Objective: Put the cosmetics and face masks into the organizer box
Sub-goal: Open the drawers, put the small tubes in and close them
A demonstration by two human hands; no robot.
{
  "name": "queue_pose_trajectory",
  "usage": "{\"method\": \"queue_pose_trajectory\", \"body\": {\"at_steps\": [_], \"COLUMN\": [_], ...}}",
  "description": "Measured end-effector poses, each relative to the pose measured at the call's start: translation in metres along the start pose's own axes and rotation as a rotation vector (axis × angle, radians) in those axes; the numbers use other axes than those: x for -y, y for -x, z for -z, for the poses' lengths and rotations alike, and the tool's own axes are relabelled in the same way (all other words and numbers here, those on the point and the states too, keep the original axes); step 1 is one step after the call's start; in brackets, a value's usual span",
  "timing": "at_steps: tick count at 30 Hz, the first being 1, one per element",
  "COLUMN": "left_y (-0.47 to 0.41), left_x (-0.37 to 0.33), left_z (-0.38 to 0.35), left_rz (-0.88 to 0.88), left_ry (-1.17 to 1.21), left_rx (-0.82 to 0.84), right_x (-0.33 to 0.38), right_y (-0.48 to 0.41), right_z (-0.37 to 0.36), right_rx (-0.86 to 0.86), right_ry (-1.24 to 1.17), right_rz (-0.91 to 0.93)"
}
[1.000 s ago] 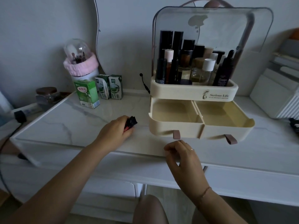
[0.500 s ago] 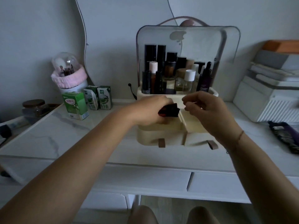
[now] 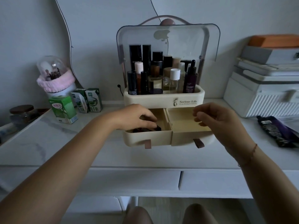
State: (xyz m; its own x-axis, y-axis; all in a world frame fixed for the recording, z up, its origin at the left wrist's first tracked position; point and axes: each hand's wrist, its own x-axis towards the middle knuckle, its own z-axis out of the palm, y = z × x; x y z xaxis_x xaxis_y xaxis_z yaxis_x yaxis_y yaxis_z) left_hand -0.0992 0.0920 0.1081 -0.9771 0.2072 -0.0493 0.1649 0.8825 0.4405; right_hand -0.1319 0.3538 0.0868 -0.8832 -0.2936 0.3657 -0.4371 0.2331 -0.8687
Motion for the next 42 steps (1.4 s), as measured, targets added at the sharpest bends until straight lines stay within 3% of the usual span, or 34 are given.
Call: {"method": "queue_pose_trajectory", "body": {"at_steps": [5, 9, 12, 15, 17, 20, 23, 28, 35, 39, 42], "left_y": [0.013, 0.018, 0.012, -0.005, -0.018, -0.026, -0.019, -0.01, 0.012, 0.023, 0.026], "left_x": [-0.002, -0.025, -0.066, -0.102, -0.114, -0.114, -0.106, -0.1, -0.077, -0.072, -0.071], "left_z": [-0.002, -0.006, -0.025, -0.05, -0.062, -0.077, -0.09, -0.103, -0.101, -0.1, -0.101], "left_rz": [0.014, -0.065, -0.228, -0.269, -0.233, -0.173, -0.125, -0.137, -0.081, -0.061, -0.096], "left_ry": [0.021, 0.129, 0.207, 0.121, 0.002, -0.05, -0.04, -0.211, -0.167, -0.148, -0.096], "left_rx": [-0.07, -0.424, -0.616, -0.597, -0.559, -0.505, -0.475, -0.622, -0.84, -0.82, -0.842], "right_x": [-0.004, -0.016, -0.043, -0.085, -0.111, -0.136, -0.149, -0.152, -0.104, -0.045, -0.006], "right_y": [0.002, 0.003, 0.004, 0.003, 0.004, 0.011, 0.016, 0.018, 0.03, 0.031, 0.031], "right_z": [0.005, 0.018, 0.041, 0.082, 0.111, 0.137, 0.145, 0.14, 0.103, 0.086, 0.064], "right_rx": [-0.09, -0.251, -0.375, -0.528, -0.577, -0.489, -0.435, -0.513, -0.669, -0.778, -0.684], "right_ry": [-0.014, 0.002, 0.193, 0.521, 0.685, 0.846, 0.915, 0.851, 0.582, 0.452, 0.357], "right_rz": [0.058, 0.108, 0.109, 0.004, -0.2, -0.441, -0.439, -0.324, 0.052, 0.398, 0.632]}}
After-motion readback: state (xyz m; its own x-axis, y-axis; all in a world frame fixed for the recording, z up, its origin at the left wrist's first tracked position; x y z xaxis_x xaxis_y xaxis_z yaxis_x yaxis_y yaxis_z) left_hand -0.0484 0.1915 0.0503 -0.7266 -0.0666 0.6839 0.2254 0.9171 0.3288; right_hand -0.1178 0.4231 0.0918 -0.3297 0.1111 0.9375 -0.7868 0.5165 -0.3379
